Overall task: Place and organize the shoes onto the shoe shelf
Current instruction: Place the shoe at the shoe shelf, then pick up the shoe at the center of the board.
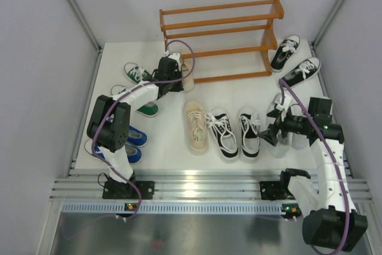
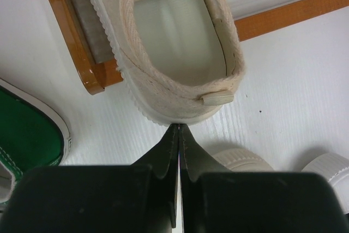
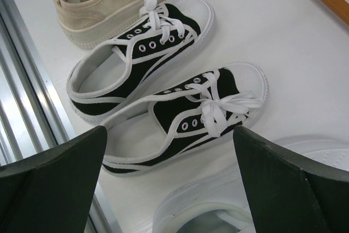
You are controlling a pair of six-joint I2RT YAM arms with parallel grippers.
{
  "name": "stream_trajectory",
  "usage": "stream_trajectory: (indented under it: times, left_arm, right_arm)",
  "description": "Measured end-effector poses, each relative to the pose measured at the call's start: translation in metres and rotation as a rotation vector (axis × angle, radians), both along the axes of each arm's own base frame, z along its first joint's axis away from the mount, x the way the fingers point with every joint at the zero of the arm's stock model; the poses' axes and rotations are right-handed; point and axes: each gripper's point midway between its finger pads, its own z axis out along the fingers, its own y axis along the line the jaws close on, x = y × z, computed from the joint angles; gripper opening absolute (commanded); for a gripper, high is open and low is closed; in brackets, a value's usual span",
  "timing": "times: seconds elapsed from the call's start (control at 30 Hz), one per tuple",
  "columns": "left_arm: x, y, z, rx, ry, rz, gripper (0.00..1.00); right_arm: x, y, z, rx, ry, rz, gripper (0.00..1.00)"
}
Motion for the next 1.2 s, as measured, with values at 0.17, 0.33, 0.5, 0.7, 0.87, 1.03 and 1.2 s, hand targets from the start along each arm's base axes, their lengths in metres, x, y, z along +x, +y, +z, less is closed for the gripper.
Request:
stream_trajectory:
  times: [0.17,0.33,0.5,0.7,0.87,1.03,1.2]
  left_arm:
    - [0.006,-0.002,-0.001,-0.004,-0.004,0.002,0.08]
    - [0.005,-0.005,0.000,-0.018,-0.004,-0.011,0.19]
    - [-0.013,-0.010,0.022,-0.063,-0.025,-0.076,0.47]
    - [-0.060,-0.008,0.092,-0.163,-0.120,-0.146,0.61]
    - [-0.126,-0.004,0.102,-0.267,-0.077,-0.194,0.62]
    - [-0.201,-0.016,0.052,-0.276,0.114,-0.220,0.62]
    - [-0.254,-0.039,0.028,-0.264,0.220,-0.257,0.63]
  right_arm:
    - [0.000,0.000,0.000,0.000,0.001,0.000,0.99]
    - [-0.001,0.000,0.000,0.001,0.004,-0.001,0.99]
    - [-0.001,0.000,-0.001,0.001,0.007,0.000,0.99]
    - [-0.002,0.000,-0.001,0.002,0.013,-0.001,0.99]
    - [-0.002,-0.001,-0.002,0.003,0.018,-0.005,0.99]
    - [-0.001,-0.001,-0.004,0.004,0.027,-0.005,0.99]
    - [-0.001,-0.001,-0.004,0.004,0.032,-0.006,0.99]
